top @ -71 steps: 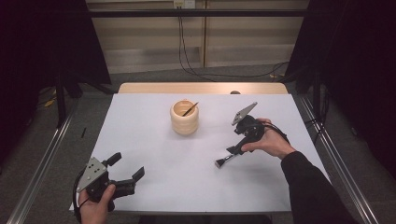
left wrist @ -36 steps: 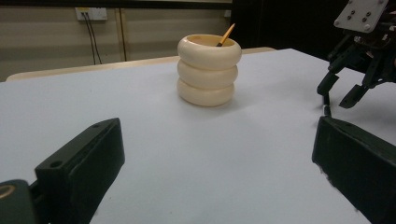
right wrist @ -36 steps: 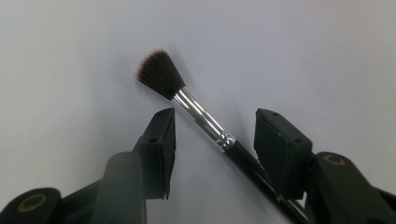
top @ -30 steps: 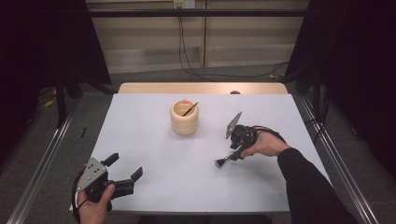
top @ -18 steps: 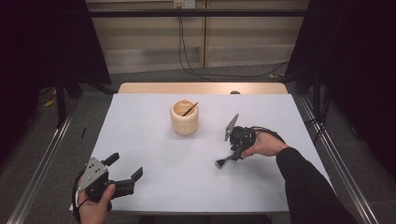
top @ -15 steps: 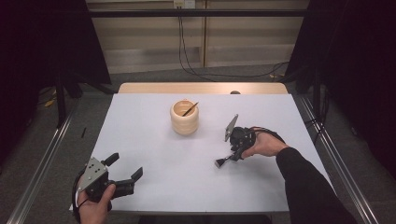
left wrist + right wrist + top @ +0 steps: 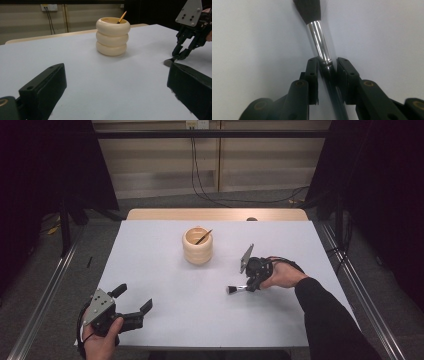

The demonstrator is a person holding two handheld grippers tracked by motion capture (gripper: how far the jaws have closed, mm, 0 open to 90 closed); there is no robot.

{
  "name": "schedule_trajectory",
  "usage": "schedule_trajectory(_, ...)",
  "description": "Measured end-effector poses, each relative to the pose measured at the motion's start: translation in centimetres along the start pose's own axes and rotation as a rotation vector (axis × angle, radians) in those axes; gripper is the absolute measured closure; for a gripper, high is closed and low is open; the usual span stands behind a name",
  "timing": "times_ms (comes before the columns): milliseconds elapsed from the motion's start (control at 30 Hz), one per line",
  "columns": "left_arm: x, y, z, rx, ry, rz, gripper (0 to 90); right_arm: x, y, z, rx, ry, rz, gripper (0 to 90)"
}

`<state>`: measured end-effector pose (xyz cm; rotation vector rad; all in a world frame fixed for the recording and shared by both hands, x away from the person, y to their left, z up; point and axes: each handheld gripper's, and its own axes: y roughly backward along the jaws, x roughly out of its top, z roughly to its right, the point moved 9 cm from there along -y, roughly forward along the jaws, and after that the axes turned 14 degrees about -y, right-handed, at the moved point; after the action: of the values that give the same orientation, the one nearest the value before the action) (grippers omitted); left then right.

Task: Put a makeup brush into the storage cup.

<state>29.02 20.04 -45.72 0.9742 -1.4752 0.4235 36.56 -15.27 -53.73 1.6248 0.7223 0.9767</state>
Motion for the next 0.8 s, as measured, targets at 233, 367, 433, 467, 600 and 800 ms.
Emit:
schedule_trajectory(233,-0.01,-0.05,0.05,-0.004,0.008,0.001,2.4,0.35,-0.07,0.20,-0.006,0.006,-0.039,77.5)
schedule_trajectory(367,-0.01,-0.05,0.01,-0.003,0.018,0.003,2.6,0.30,-0.05,0.24,-0.001,-0.004,-0.037,79.0)
schedule_trajectory(433,0.00,-0.04,0.01,0.000,0.015,0.002,2.6,0.32,-0.05,0.26,-0.004,-0.003,-0.032,79.1)
schedule_trajectory(467,0.02,-0.05,0.07,-0.004,0.021,0.005,2.6,0.29,-0.02,0.26,0.002,-0.006,-0.030,79.2)
schedule_trajectory(600,-0.03,-0.03,-0.01,0.000,0.016,0.001,2.6,0.15,0.05,0.18,0.000,-0.048,-0.022,79.2)
schedule_trajectory(800,0.03,-0.01,-0.10,-0.003,0.026,0.013,3.1,0.03,0.15,0.43,0.003,-0.059,0.000,79.2)
